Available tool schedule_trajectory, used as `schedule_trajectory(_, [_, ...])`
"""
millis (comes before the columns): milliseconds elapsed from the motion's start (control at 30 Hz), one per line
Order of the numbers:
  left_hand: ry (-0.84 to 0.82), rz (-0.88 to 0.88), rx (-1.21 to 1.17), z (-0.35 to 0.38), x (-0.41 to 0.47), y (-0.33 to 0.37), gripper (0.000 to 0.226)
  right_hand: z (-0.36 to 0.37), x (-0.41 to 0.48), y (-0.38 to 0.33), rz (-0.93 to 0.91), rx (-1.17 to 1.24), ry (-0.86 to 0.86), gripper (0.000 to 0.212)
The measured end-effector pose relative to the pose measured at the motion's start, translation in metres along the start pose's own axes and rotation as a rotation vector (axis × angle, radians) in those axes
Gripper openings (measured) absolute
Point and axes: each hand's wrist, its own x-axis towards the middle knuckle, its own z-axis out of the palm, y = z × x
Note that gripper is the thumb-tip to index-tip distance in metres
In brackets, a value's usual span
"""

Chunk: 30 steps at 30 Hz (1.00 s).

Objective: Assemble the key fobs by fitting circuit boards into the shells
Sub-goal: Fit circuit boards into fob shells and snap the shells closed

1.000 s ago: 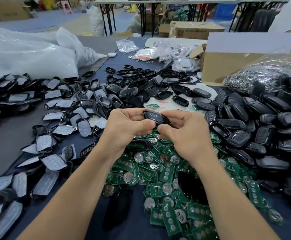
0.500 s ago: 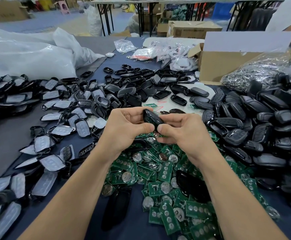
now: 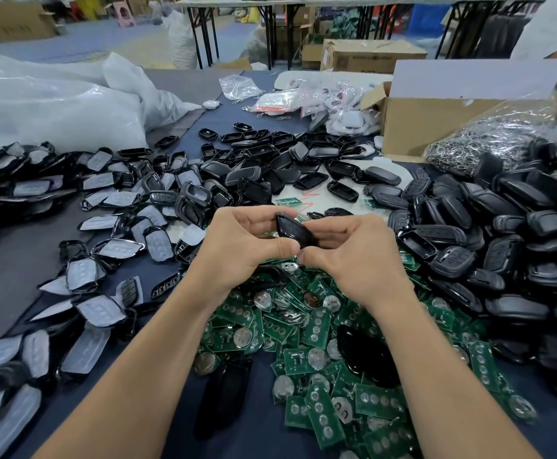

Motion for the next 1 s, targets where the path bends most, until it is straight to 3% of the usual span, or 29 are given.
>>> schedule_trajectory(100, [0.039, -0.044, -0.067, 0.003, -0.001, 0.004, 0.031, 0.003, -0.004, -0.003, -0.033, -0.105, 0.068, 0.054])
schedule_trajectory(200, [0.146, -0.104, -0.107, 0.007, -0.001, 0.006, 0.009, 0.008, -0.008, -0.005, -0.098, -0.203, 0.111, 0.077])
schedule_trajectory(333, [0.195, -0.133, -0.064, 0.009, 0.000, 0.004, 0.024, 0.013, -0.008, 0.001, -0.138, -0.289, 0.182, 0.050])
schedule_trajectory(433, [0.209, -0.108, -0.057, 0.008, 0.000, 0.004, 0.027, 0.014, -0.007, 0.003, -0.124, -0.265, 0.188, 0.042])
schedule_trajectory(700, [0.207, -0.058, -0.085, 0.009, 0.001, 0.004, 0.029, 0.009, -0.005, 0.002, -0.106, -0.116, 0.199, 0.037])
schedule_trajectory(1000, [0.130, -0.236, -0.171, 0.005, 0.002, 0.005, 0.020, 0.010, -0.005, 0.005, -0.094, -0.120, 0.198, 0.038])
